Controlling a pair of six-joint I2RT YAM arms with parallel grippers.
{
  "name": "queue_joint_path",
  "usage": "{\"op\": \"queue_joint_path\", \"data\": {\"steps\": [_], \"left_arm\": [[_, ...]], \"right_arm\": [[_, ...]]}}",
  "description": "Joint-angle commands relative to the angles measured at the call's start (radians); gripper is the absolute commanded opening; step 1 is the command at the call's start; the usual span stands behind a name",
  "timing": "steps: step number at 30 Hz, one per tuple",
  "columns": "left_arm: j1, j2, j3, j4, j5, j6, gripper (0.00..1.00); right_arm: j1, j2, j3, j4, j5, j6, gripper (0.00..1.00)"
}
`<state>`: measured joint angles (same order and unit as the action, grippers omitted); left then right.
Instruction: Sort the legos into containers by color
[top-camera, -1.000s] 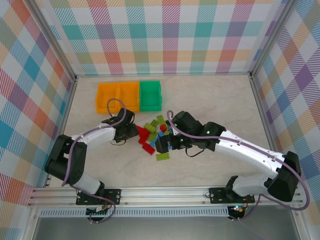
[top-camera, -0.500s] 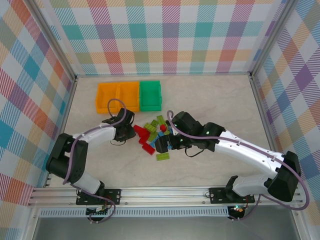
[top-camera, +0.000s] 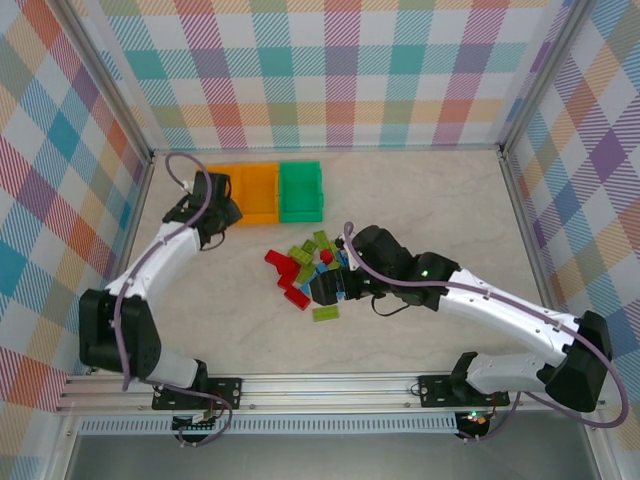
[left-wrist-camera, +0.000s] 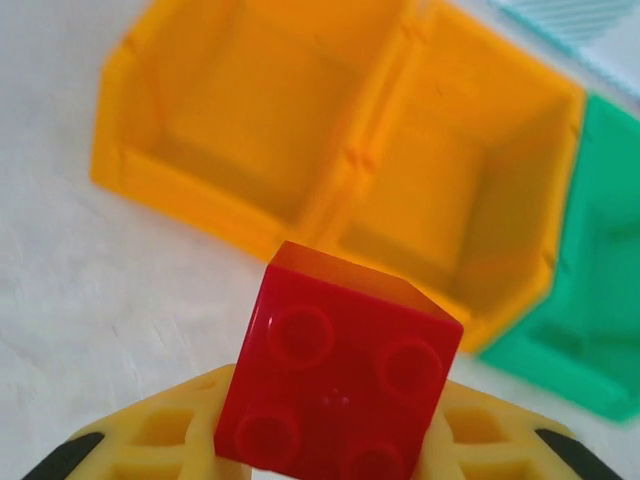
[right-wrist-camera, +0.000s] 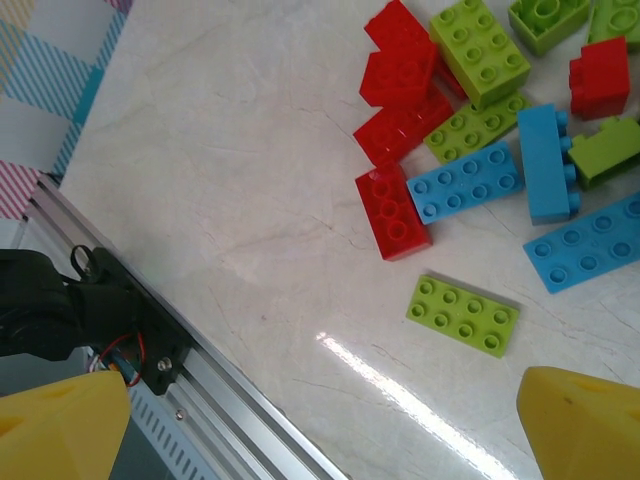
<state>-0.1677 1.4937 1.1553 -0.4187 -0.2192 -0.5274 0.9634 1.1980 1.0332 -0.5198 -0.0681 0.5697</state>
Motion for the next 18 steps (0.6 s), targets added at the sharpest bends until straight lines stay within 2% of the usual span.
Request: {"op": "queue_joint_path", "data": {"steps": [1, 7, 10, 12, 14, 18], "left_arm": [[0.079, 0.153, 0.081, 0.045, 0.022, 0.035, 0.30], [0.144, 0.425, 0.301, 0.077, 0.145, 0.050, 0.30], [0.151, 0.484, 0.374, 0.064, 0.154, 0.055, 0.37], [0.152, 0.487, 0.389, 0.053, 0.126, 0.061, 0.48], [0.155, 0.465, 0.386, 0.043, 0.107, 0.067, 0.55], [0.155, 0.363, 0.305, 0.072, 0.136, 0.064, 0.59]], "right_arm": [[0.005, -0.039, -0.021, 0.027, -0.009, 0.020, 1.00], [0.007, -0.091, -0.048, -0.007, 0.010, 0.039, 1.00], [0.008, -0.120, -0.059, -0.021, 0.036, 0.040, 1.00], [0.007, -0.134, -0.067, -0.024, 0.049, 0.044, 1.00], [0.007, -0.140, -0.071, -0.022, 0.058, 0.046, 1.00], [0.007, -0.127, -0.062, -0.025, 0.089, 0.031, 1.00]]}}
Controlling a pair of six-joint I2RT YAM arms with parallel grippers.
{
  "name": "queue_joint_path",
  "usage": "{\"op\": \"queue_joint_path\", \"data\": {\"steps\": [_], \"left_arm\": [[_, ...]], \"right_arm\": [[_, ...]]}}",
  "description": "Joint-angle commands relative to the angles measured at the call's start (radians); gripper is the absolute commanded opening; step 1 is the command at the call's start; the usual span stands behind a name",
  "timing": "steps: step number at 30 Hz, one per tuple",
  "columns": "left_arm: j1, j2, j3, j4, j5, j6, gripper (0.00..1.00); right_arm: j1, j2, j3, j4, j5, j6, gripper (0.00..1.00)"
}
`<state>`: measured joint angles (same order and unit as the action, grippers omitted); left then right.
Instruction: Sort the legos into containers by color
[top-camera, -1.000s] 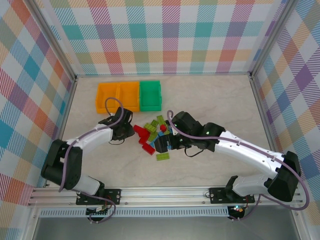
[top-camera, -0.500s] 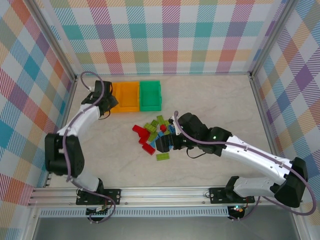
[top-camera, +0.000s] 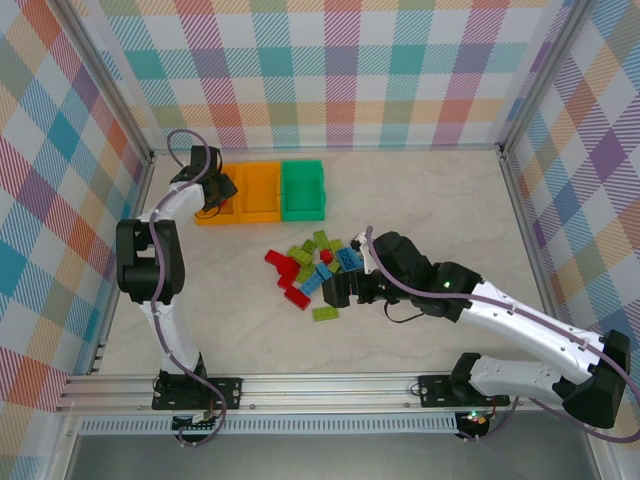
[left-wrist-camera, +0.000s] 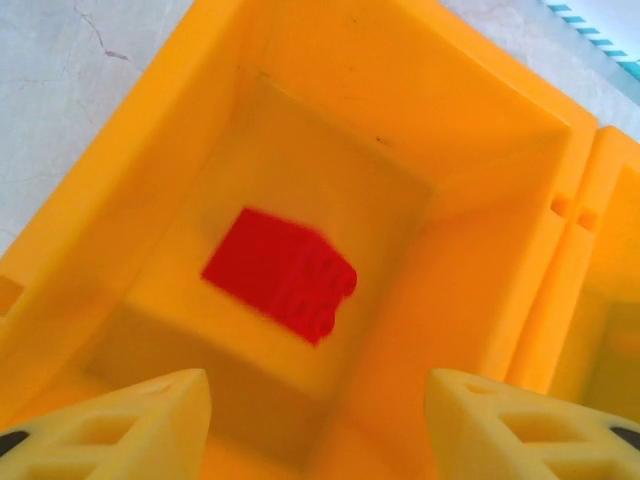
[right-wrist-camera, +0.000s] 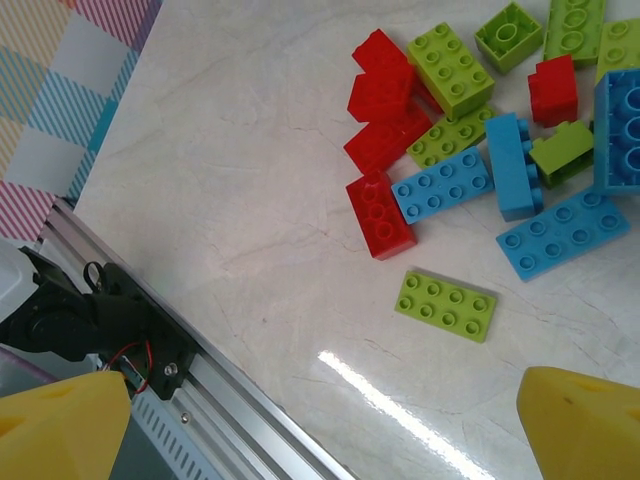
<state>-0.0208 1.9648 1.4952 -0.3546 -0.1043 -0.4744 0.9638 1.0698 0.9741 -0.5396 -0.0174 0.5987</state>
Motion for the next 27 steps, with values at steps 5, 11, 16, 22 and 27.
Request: {"op": "queue_joint_path", "data": {"steps": [5, 11, 16, 22, 27], "left_arm": [[-0.020, -0.385, -0.273, 0.124, 0.134, -0.054, 0.56], [-0.283, -0.714, -0.418, 0.028, 0.084, 0.072, 0.56], [-0.520, -0.910, -0.469, -0.094, 0.055, 0.236, 0.56], [-0.612, -1.067, -0.434, -0.372, 0.096, 0.386, 0.67], [-0.616, -1.160, -0.416, -0.499, 0.135, 0.476, 0.78]], "right_arm": [[-0.021, 0.043, 0.048, -0.055, 0.216, -0.062, 1.00], [-0.185, 0.179, 0.097, -0.069, 0.191, -0.152, 1.00], [-0.258, 0.303, 0.112, 0.013, 0.132, -0.217, 1.00], [-0.270, 0.461, 0.146, 0.070, 0.096, -0.260, 0.91], [-0.272, 0.568, 0.163, 0.100, 0.102, -0.260, 0.78]]}}
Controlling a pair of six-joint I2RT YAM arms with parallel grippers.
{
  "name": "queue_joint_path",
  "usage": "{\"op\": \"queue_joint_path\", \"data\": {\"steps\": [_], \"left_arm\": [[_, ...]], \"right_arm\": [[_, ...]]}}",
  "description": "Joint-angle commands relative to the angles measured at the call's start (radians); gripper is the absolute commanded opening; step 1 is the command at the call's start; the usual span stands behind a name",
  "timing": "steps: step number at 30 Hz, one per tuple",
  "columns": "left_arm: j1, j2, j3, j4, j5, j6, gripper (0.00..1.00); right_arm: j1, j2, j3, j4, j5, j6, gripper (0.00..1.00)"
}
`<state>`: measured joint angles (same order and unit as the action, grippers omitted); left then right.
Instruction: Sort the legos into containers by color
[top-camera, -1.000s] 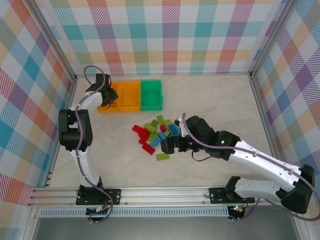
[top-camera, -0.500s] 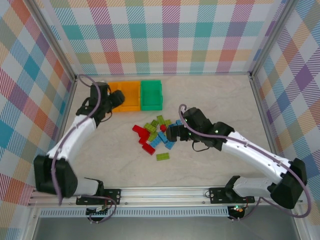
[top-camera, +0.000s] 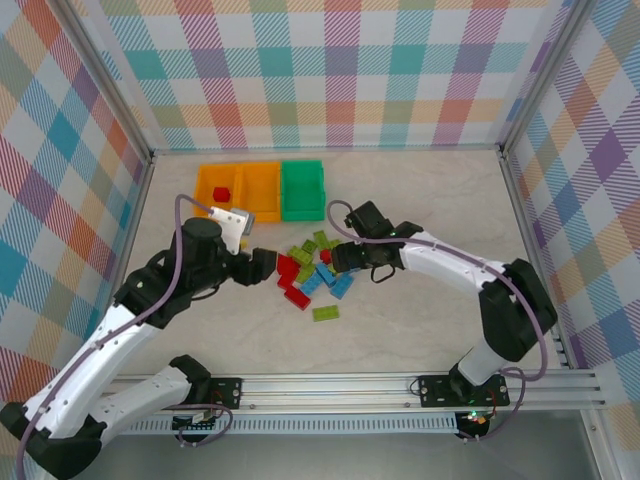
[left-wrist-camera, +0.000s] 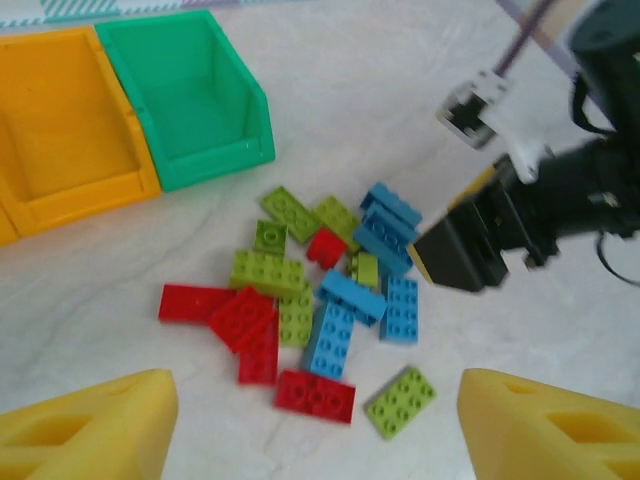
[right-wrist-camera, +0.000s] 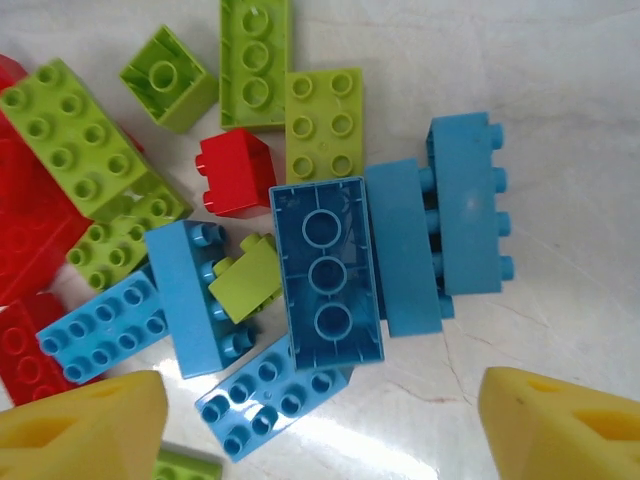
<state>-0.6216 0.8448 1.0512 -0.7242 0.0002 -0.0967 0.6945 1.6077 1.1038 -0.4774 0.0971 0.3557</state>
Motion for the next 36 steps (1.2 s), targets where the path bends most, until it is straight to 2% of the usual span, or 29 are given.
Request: {"op": "queue_joint_path", "data": {"steps": [1, 5, 10, 13, 18, 24, 26, 28, 36], "left_arm": [[-0.015, -0.058, 0.015, -0.129, 0.036, 0.120, 0.81], [-0.015, -0.097, -0.046, -0.093, 0.106, 0.197, 1.00], [-0.015, -0.088, -0.116, -0.027, 0.180, 0.242, 1.00], [-0.015, -0.079, -0.134, -0.024, 0.175, 0.256, 1.00], [-0.013, -0.084, -0.149, -0.011, 0.185, 0.256, 1.00], [-0.013, -0.087, -0.162, -0.004, 0.185, 0.262, 1.00], [-0.013, -0.087, -0.164, -0.004, 0.182, 0.265, 1.00], [-0.013, -0.090, -0.166, -0.003, 0.182, 0.268, 1.00], [-0.012, -0.148, -0.201, 0.031, 0.206, 0.306, 1.00]], "right_arm": [[-0.003, 0.048, 0.033, 0.047, -0.015, -0.016, 0.75], [-0.002, 0.109, 0.047, 0.068, -0.031, -0.017, 0.61], [-0.003, 0.156, 0.071, 0.061, -0.019, -0.024, 0.51], [-0.002, 0.168, 0.076, 0.061, -0.025, -0.028, 0.44], [-0.002, 0.189, 0.081, 0.065, -0.060, -0.017, 0.40], [-0.001, 0.200, 0.092, 0.055, -0.066, -0.011, 0.42], [-0.002, 0.201, 0.102, 0.042, -0.060, -0.012, 0.36], [-0.002, 0.193, 0.110, 0.029, -0.054, -0.013, 0.29], [0.025, 0.050, 0.173, 0.026, -0.018, -0.038, 0.25]]}}
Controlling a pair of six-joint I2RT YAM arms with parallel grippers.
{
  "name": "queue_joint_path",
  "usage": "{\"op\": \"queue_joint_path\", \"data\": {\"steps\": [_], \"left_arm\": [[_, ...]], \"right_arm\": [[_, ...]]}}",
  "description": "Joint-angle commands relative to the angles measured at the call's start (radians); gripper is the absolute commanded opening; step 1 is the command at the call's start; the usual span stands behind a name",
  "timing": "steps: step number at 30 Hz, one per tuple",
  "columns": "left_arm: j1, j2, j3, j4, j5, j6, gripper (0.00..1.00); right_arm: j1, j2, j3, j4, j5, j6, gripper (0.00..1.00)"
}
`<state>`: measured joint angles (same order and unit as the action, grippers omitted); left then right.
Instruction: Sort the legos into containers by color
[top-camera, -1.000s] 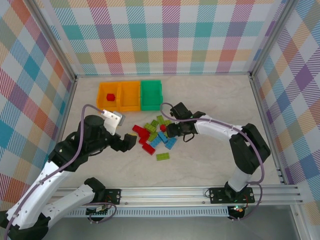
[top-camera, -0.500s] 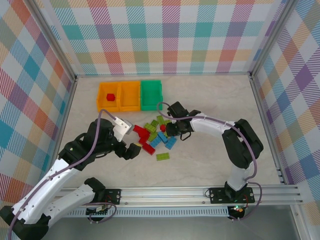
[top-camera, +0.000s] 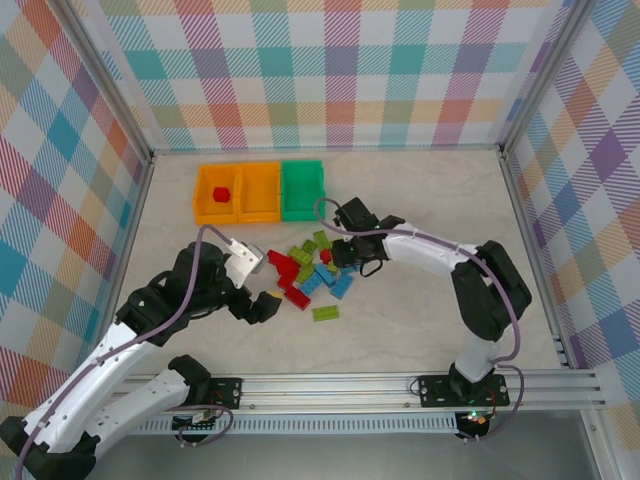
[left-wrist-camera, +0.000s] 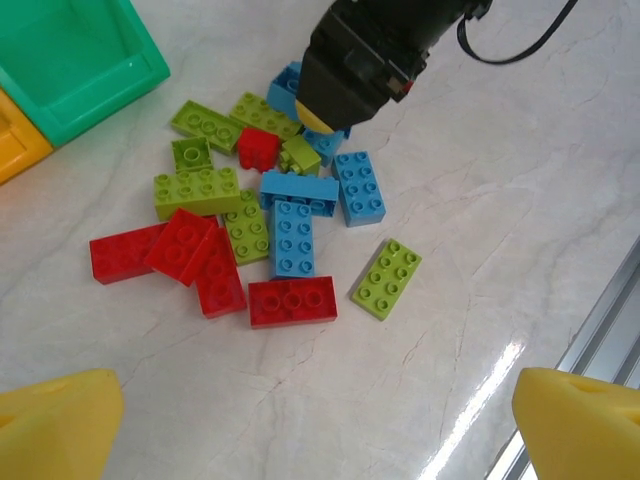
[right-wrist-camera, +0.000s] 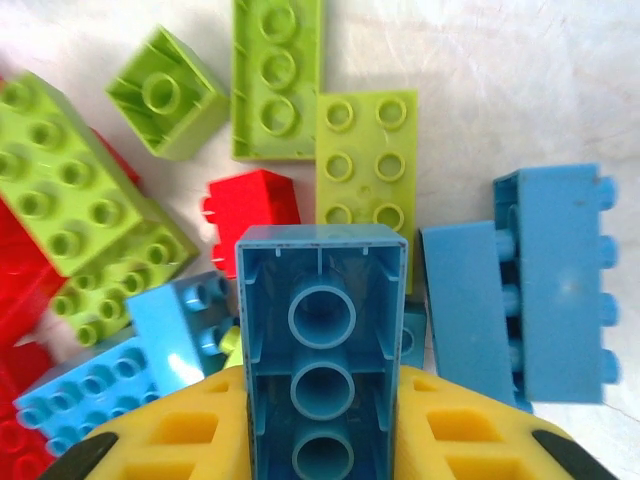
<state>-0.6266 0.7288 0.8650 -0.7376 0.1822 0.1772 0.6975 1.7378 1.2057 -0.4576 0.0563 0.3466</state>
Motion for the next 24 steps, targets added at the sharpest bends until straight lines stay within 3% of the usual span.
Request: {"op": "queue_joint_path", "data": {"steps": [1, 6, 9, 20, 24], "left_arm": [[-0.006, -0.042, -0.022, 0.056, 0.015, 0.034, 1.00], [0.031, -0.064, -0.042, 0.099, -0.143, -0.027, 1.00], [0.065, -0.064, -0.041, 0.092, -0.229, -0.058, 1.00], [0.085, -0.094, -0.071, 0.098, -0.292, -0.083, 1.00], [0.088, -0.088, -0.070, 0.099, -0.294, -0.082, 1.00]], "right_arm": [[0.034, -0.080, 0.103, 0.010, 0.033, -0.049, 0.24], [0.045, 0.069, 0.356, 0.012, 0.033, -0.113, 0.23], [0.042, 0.220, 0.543, 0.007, 0.098, -0.179, 0.23], [0.012, 0.759, 1.240, -0.204, 0.200, -0.228, 0.23], [0.002, 0.895, 1.452, -0.330, 0.186, -0.215, 0.30]]}}
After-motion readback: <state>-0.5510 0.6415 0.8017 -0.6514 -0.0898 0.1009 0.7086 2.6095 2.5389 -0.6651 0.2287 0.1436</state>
